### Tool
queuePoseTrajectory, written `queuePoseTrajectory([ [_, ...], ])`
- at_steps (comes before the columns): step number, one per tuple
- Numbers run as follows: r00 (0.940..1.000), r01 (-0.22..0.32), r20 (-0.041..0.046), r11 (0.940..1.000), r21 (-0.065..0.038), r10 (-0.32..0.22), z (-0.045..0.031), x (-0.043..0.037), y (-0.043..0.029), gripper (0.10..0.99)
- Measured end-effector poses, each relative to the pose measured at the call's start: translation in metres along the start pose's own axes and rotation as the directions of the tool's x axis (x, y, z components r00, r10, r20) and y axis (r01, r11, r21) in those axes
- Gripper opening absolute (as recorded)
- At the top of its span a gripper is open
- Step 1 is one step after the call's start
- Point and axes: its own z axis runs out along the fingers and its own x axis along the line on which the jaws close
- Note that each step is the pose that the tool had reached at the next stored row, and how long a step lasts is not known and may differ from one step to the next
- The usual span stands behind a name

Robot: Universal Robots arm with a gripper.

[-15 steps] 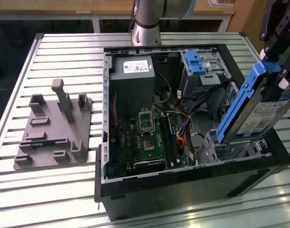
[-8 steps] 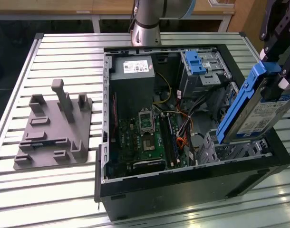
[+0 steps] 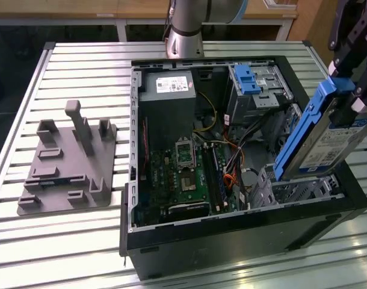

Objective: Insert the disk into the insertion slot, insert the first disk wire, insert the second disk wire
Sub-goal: 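Insert the disk into the insertion slot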

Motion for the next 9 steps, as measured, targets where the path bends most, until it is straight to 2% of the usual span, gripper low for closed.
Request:
queuePoseTrajectory([
  [3,0.9999,0.001,0.0131,1.0,0.0,-0.001,0.0,0.0001,0.0,0.365],
  [9,0.9987,0.004,0.0499,1.0,-0.001,-0.004,0.0,0.0004,0.0,0.365],
])
